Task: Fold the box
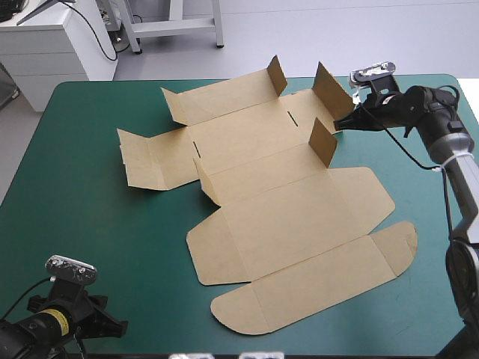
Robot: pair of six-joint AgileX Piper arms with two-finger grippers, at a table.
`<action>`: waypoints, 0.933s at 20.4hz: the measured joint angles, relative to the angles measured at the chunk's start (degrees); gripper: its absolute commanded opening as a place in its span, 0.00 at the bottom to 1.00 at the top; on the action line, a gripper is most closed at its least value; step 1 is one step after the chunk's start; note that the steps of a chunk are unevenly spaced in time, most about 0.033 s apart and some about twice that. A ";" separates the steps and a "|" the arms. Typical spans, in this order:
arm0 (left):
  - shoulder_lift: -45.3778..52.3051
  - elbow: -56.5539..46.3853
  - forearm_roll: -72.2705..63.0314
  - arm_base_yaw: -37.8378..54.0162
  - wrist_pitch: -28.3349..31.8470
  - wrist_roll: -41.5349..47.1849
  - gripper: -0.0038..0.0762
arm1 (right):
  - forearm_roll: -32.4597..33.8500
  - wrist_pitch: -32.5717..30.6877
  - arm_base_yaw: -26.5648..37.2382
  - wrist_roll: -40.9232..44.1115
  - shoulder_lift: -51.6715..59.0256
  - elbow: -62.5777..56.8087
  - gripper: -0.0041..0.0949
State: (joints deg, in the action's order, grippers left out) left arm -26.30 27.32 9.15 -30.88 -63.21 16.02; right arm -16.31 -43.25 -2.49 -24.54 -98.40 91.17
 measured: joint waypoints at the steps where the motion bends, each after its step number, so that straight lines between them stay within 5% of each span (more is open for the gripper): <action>1: 0.00 0.00 0.00 0.00 0.00 0.00 0.04 | -0.73 -1.34 0.00 -0.38 -1.54 1.85 0.15; 6: 0.00 0.00 0.00 0.00 0.00 0.00 0.04 | -6.02 -10.03 0.00 -2.34 -9.27 12.52 0.52; 19: 0.00 0.00 0.00 0.00 0.00 0.00 0.04 | -7.09 -19.25 -0.53 -2.34 -16.20 17.64 0.54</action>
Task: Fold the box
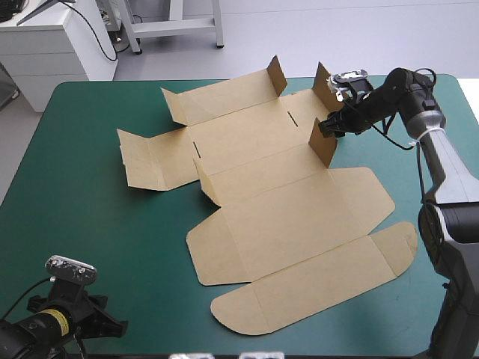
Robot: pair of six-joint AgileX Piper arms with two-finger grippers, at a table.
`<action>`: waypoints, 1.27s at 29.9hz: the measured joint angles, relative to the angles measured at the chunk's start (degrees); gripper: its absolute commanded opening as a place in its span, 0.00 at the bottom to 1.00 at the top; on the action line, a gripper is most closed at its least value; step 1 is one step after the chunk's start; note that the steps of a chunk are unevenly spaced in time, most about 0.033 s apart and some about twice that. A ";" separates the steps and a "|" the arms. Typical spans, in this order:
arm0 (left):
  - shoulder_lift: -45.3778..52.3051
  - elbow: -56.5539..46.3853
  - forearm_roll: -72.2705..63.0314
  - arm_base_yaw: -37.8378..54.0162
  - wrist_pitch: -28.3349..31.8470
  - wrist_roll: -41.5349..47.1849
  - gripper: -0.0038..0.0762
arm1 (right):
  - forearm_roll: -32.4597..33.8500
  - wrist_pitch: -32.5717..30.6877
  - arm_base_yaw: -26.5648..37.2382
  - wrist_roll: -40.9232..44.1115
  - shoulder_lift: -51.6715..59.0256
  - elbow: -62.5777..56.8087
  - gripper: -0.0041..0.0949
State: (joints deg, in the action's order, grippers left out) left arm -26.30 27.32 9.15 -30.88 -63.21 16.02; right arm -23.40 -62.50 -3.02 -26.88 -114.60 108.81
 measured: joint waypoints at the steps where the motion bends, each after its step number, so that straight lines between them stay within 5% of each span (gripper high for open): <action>1: 0.00 0.00 0.00 0.00 0.00 0.00 0.04 | 0.32 0.06 -0.38 0.00 -0.11 0.08 0.54; 20: 0.00 0.00 0.00 0.00 -0.01 0.00 0.04 | 9.15 -7.59 -5.11 6.34 -9.79 11.13 0.53; 23: 0.00 0.00 0.00 0.00 -0.01 0.00 0.04 | 10.46 -8.07 -5.11 6.82 -9.92 11.13 0.42; 29: 0.00 0.00 0.00 0.00 -0.01 0.00 0.04 | 12.57 -8.31 -5.11 7.07 -9.92 11.35 0.05; 38: 0.00 0.00 0.00 0.00 -0.01 0.00 0.04 | 11.49 -8.55 -5.21 5.18 -9.92 11.41 0.02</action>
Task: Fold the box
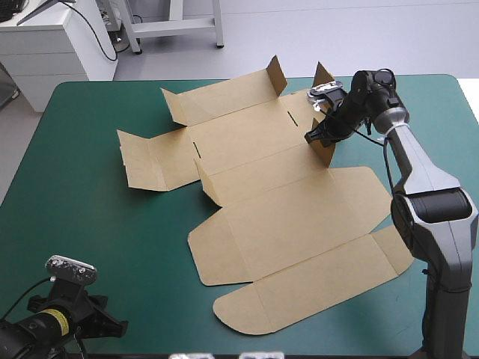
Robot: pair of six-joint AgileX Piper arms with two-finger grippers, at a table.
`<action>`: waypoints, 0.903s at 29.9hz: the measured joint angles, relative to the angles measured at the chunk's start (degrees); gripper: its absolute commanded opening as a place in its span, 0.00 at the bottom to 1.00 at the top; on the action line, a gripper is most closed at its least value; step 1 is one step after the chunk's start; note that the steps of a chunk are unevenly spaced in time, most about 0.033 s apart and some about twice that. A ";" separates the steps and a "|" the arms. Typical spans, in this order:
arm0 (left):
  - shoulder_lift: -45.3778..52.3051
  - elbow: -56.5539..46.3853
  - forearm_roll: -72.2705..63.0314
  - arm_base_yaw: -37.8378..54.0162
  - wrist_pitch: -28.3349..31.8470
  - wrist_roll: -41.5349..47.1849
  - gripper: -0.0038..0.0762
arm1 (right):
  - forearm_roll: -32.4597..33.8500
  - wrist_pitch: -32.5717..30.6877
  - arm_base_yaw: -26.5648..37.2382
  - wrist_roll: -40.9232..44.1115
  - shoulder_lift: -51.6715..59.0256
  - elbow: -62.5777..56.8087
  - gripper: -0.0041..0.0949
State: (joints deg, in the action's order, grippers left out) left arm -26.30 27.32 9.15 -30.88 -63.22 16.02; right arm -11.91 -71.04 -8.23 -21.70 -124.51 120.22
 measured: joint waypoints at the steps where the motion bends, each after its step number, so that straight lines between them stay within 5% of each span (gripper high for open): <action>1: 0.00 0.00 0.00 0.00 0.00 0.00 0.04 | -0.41 0.00 0.00 -0.80 0.00 0.00 0.02; 27: 0.00 0.00 0.00 0.00 0.00 -0.10 0.04 | -4.45 6.69 -16.23 -36.40 0.00 0.00 0.02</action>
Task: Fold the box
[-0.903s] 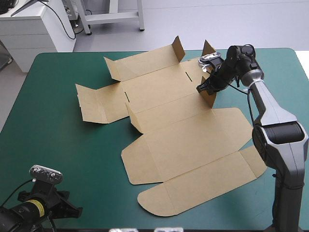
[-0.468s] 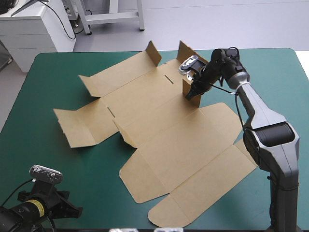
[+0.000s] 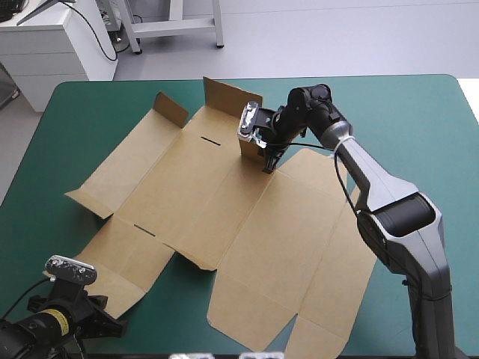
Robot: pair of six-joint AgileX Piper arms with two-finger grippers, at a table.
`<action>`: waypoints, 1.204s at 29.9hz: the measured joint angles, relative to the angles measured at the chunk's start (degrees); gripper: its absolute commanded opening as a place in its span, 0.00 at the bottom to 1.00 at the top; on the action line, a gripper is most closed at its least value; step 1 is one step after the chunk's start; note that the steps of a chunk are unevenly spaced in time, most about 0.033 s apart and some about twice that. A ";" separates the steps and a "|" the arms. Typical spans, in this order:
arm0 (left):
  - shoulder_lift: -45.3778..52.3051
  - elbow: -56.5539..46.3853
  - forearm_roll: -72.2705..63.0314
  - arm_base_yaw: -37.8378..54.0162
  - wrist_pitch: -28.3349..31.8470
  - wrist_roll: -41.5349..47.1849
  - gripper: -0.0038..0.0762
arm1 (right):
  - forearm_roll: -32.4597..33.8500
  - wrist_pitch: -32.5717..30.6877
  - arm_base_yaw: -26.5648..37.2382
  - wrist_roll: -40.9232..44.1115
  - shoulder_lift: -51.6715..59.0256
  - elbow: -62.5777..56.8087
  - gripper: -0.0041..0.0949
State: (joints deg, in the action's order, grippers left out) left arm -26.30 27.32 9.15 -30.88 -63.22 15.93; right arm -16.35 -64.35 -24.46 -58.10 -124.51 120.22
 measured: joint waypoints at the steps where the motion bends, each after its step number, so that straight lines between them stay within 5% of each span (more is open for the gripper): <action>1: 0.00 0.00 0.00 0.00 0.00 0.00 0.04 | -0.35 0.25 -0.49 -0.86 0.00 0.00 0.02; 22: 0.00 0.00 0.00 0.00 0.00 0.00 0.04 | -2.55 2.76 -8.45 -7.49 0.00 0.00 0.02; 36: 0.00 0.00 0.00 0.00 0.00 0.00 0.04 | 2.62 3.77 -6.81 -10.89 0.00 0.00 0.02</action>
State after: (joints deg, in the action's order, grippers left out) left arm -26.30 27.32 9.15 -30.88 -63.22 15.93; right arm -13.74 -60.58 -31.28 -68.99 -124.51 120.22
